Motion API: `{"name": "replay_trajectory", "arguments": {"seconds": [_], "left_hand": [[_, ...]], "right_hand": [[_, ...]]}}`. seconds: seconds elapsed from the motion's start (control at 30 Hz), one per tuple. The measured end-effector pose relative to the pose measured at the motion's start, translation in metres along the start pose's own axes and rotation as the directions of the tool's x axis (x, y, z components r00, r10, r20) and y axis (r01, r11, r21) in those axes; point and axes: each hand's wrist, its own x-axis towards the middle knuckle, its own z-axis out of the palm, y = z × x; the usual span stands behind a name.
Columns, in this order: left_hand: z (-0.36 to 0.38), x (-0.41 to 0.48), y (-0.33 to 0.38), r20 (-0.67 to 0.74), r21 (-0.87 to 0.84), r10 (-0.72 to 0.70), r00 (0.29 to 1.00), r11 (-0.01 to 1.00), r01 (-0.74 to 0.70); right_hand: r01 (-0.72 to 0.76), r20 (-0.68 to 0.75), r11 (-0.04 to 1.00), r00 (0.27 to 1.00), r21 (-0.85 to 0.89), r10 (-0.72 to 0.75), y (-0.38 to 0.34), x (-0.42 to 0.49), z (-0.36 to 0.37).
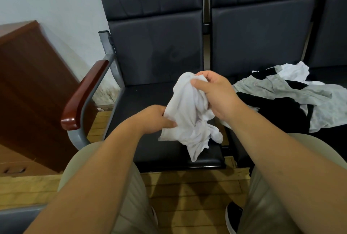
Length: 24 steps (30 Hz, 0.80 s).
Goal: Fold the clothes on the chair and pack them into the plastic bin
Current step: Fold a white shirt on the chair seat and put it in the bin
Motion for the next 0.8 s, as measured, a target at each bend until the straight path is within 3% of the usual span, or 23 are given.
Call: {"name": "replay_trajectory", "arguments": {"seconds": [0.07,0.17,0.27,0.37,0.47,0.6,0.7,0.8], "left_hand": [[0.000,-0.003,0.000,0.020,-0.004,0.004,1.000,1.000,-0.004],[-0.005,-0.010,0.004,-0.023,-0.293,0.056,0.998,0.954,-0.061],[-0.011,-0.018,0.008,-0.083,-0.644,0.118,0.990,0.752,-0.144],[-0.019,-0.032,0.010,-0.129,-0.770,0.024,0.991,0.627,-0.116],[-0.027,-0.049,0.002,-0.058,-0.765,-0.052,0.997,0.644,-0.011],[-0.031,-0.067,-0.013,0.121,-0.698,-0.058,0.991,0.705,0.126],[-0.024,-0.075,-0.022,0.153,-0.602,-0.121,0.981,0.776,0.189],[-0.013,-0.078,-0.032,-0.008,-0.281,-0.153,0.988,0.949,0.145]], "right_hand": [[-0.044,-0.026,0.994,0.999,0.097,0.047,-0.003,-0.002,-0.004],[-0.077,-0.062,0.991,0.995,0.111,0.084,-0.005,-0.005,-0.009],[-0.042,-0.085,0.999,0.996,0.005,0.042,-0.005,-0.008,-0.011],[-0.014,0.000,0.989,1.000,-0.150,0.014,-0.004,-0.013,-0.009],[-0.037,0.176,0.968,0.981,-0.250,0.083,0.003,-0.020,-0.003],[-0.002,0.421,0.856,0.870,-0.517,0.256,0.016,-0.031,0.008],[0.070,0.425,0.723,0.846,-0.687,0.322,0.027,-0.036,0.017],[0.127,0.352,0.624,0.901,-0.771,0.253,0.045,-0.034,0.024]]}}
